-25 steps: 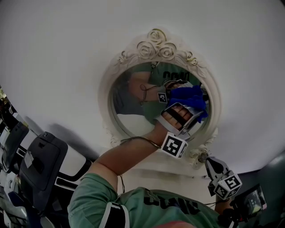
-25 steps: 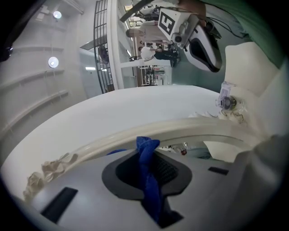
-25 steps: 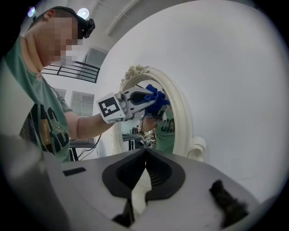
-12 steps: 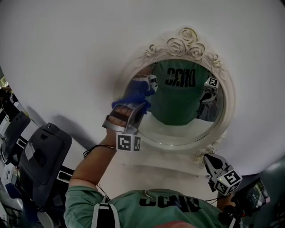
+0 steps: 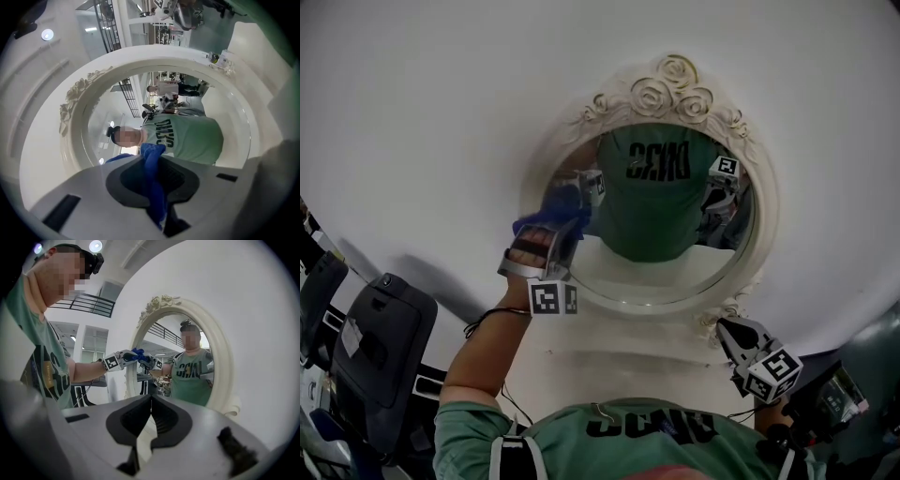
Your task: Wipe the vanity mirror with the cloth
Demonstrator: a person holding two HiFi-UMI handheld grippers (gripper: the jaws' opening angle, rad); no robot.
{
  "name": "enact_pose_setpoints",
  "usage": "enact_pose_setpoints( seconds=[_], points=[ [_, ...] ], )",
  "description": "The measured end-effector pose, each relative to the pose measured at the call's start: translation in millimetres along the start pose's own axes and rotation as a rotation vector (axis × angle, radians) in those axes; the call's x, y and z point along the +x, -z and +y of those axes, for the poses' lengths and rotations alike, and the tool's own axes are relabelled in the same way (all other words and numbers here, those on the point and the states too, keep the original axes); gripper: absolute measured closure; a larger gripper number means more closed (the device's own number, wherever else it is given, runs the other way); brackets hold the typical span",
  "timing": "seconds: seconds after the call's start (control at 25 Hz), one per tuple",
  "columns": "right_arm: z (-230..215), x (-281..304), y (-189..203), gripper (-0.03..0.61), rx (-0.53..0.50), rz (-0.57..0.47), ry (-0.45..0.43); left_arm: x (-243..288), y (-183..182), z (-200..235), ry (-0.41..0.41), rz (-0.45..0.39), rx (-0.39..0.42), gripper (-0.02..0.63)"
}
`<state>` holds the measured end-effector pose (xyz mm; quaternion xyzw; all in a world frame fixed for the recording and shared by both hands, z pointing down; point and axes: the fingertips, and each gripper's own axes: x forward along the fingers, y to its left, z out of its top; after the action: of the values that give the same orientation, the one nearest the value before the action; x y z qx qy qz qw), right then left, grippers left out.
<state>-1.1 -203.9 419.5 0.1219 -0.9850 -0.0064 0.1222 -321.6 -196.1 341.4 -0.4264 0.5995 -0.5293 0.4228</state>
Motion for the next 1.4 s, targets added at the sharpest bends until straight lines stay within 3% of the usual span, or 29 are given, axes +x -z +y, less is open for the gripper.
enact_pose_setpoints(
  seconds=[0.28, 0.64, 0.84, 1.04, 1.2, 1.28, 1.4],
  points=[
    [-16, -8, 11, 0.566, 0.022, -0.019, 0.019, 18, -74, -1, -0.001, -0.129, 0.037, 0.551],
    [-45, -37, 36, 0.566, 0.087, -0.065, 0.075, 53, -263, -18, 0.036, -0.406, 0.090, 0.551],
    [-59, -54, 46, 0.566, 0.121, -0.092, 0.117, 70, -341, -22, 0.032, -0.495, 0.154, 0.551],
    [-67, -63, 57, 0.566, 0.149, -0.092, 0.130, 71, -348, -27, 0.039, -0.525, 0.185, 0.552],
    [-59, -57, 44, 0.566, 0.122, -0.106, 0.109, 55, -338, -16, 0.047, -0.539, 0.135, 0.552],
    [-53, -51, 37, 0.566, 0.104, -0.105, 0.093, 43, -313, -6, 0.028, -0.518, 0.093, 0.552],
    [-42, -42, 31, 0.566, 0.088, -0.085, 0.070, 29, -242, 9, 0.001, -0.420, 0.036, 0.552]
  ],
)
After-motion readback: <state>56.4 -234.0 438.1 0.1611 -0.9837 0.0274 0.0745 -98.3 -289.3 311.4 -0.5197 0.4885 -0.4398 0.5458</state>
